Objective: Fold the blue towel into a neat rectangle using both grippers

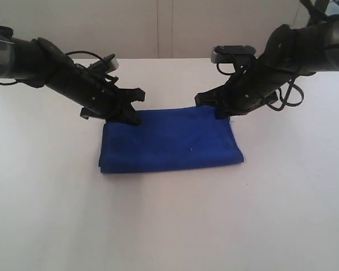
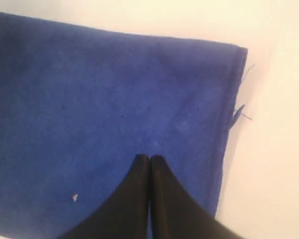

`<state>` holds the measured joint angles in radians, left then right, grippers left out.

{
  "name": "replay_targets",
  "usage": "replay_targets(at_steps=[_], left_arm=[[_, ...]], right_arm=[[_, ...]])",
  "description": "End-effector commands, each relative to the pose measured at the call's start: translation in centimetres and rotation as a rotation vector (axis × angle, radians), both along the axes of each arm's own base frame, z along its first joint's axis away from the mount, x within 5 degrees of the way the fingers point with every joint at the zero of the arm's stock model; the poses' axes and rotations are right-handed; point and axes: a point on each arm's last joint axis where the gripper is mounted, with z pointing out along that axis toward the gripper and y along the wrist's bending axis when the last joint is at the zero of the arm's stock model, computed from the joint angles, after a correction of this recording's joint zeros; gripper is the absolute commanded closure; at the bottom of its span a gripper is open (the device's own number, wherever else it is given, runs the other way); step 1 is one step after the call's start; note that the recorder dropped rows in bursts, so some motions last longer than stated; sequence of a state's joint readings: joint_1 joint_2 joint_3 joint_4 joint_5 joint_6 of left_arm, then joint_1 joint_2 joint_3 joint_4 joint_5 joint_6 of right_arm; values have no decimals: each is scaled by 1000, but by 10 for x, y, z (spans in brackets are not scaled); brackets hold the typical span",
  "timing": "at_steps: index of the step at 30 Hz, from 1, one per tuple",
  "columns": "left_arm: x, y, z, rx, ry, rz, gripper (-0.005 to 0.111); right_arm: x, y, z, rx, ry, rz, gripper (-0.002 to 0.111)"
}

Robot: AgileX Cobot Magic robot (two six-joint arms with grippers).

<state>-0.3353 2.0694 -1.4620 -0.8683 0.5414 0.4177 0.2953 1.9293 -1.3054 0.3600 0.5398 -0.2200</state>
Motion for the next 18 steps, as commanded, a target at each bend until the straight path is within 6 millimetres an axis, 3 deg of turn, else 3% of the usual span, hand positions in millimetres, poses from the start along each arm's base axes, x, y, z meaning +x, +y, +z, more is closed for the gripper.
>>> replay_targets(at_steps=[1,8,13,18], left_arm=[[-6,12,29,-79,83,26,107],[-15,53,67,-25,39,-27,107],[-32,77,93,131,-39,-80,107],[-56,84,111,159,-91,-85,107]], right_arm=[[-9,-15,18,-2,53,5,108],[-25,-55,45,8,123,-49,108],[-54,-78,60,-9,105,-86,108],[-86,-87,62,-9,54,-122,108]])
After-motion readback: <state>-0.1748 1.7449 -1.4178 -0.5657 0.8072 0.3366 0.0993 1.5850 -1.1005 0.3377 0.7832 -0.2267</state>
